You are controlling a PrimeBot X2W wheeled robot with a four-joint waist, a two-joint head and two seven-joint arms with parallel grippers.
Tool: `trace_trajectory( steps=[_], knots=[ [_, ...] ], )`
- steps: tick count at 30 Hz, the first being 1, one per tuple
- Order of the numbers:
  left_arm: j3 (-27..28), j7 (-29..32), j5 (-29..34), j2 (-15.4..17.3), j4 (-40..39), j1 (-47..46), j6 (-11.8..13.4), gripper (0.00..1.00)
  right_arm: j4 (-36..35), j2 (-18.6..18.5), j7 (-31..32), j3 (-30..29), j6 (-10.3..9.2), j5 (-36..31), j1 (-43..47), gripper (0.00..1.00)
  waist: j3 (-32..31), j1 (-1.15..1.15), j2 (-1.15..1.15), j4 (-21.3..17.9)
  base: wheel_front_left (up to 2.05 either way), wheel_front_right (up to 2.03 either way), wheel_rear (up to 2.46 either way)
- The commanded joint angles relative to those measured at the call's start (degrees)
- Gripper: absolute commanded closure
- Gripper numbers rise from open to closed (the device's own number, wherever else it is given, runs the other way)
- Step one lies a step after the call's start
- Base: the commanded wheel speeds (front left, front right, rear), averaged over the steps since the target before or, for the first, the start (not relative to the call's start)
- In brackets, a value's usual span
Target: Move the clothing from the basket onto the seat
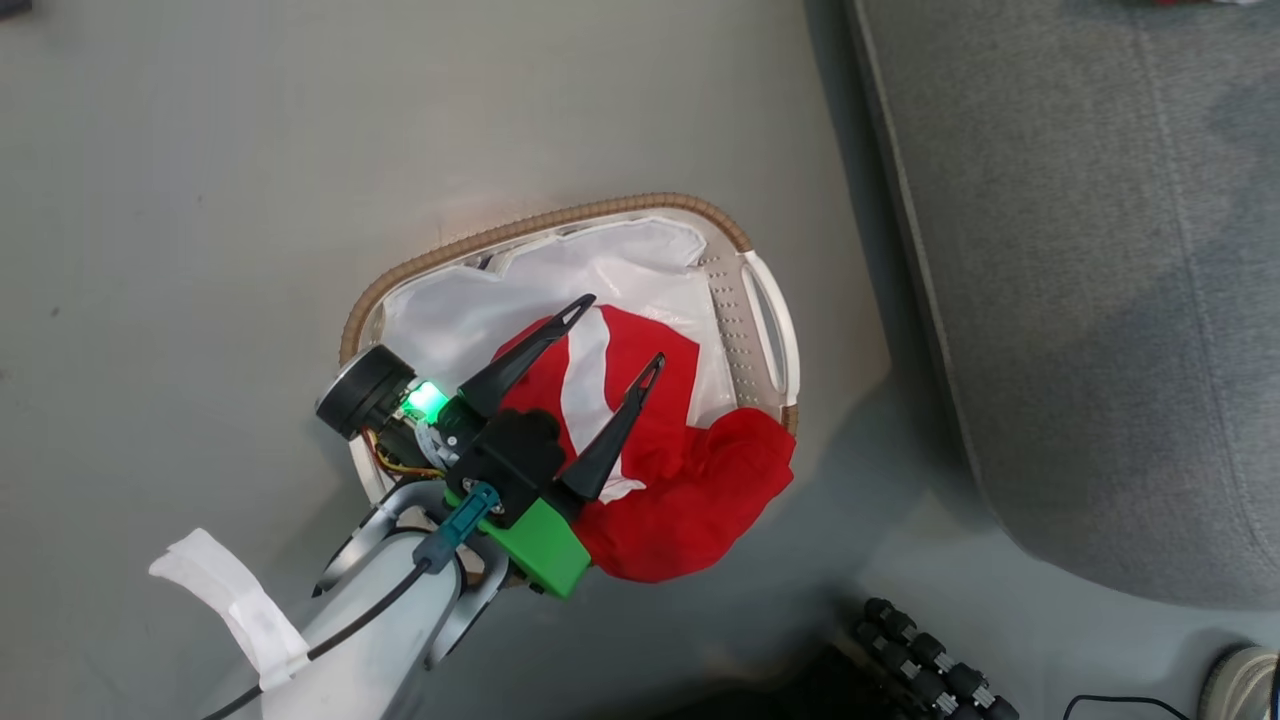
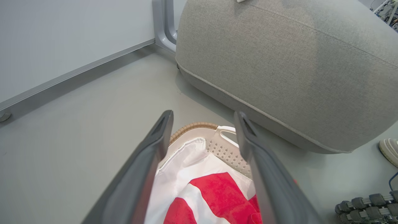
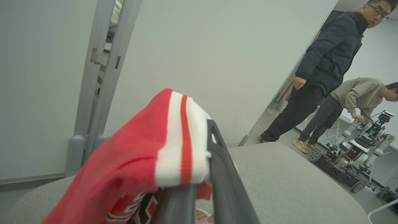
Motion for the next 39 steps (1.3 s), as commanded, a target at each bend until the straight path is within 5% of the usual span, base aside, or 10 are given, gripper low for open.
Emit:
trace_trajectory(
  steps=[1,11,12,13,14,15,16,39],
  knots=[
    [0.2,-0.1,0.3,0.6,-0.4,-0.9,0.4,0.00,1.2,0.4,-0.1,-1.0,-0.08,-0.6,1.3,1.00,2.5,-0.01,0.62,1.6,0.00,0.00,0.00],
    [0.7,-0.1,-0.2,1.7,-1.6,-0.9,1.4,0.00,7.2,5.3,-0.1,-5.7,-0.08,-3.7,7.4,0.97,3.5,-0.01,0.62,1.1,0.00,0.00,0.00],
    [0.7,-0.2,-0.2,1.7,-1.6,-0.9,1.5,0.00,7.1,5.7,-0.1,-5.8,-0.08,-3.9,7.9,0.87,3.5,-0.01,0.62,1.0,0.00,0.00,0.00],
    [0.7,-0.3,-0.4,1.8,-1.5,-0.8,1.6,0.00,6.7,6.4,-0.1,-5.8,-0.08,-4.1,8.3,0.60,3.3,-0.01,0.62,0.8,0.00,0.00,0.00],
    [0.8,-0.4,-0.5,1.8,-1.5,-0.7,1.7,0.00,6.4,6.9,-0.1,-5.7,-0.08,-4.2,8.7,0.51,3.1,-0.01,0.62,0.6,0.00,0.00,0.00],
    [0.8,-0.5,-0.6,1.8,-1.4,-0.5,1.8,0.00,5.9,7.4,-0.1,-5.4,-0.08,-3.9,9.7,0.15,2.9,-0.01,0.62,0.4,0.00,0.00,0.00],
    [0.9,-0.7,-0.8,1.7,-1.2,-0.4,2.0,0.00,5.5,7.7,-0.1,-5.1,-0.08,-3.7,10.8,0.00,2.5,-0.01,0.62,0.3,0.00,0.00,0.00],
    [7.8,-5.8,-9.0,-3.0,5.4,4.2,4.1,0.00,-1.8,9.9,-0.1,9.2,-0.08,-0.1,27.0,0.00,-14.1,-0.01,0.62,1.1,0.00,0.00,0.00]
  ],
)
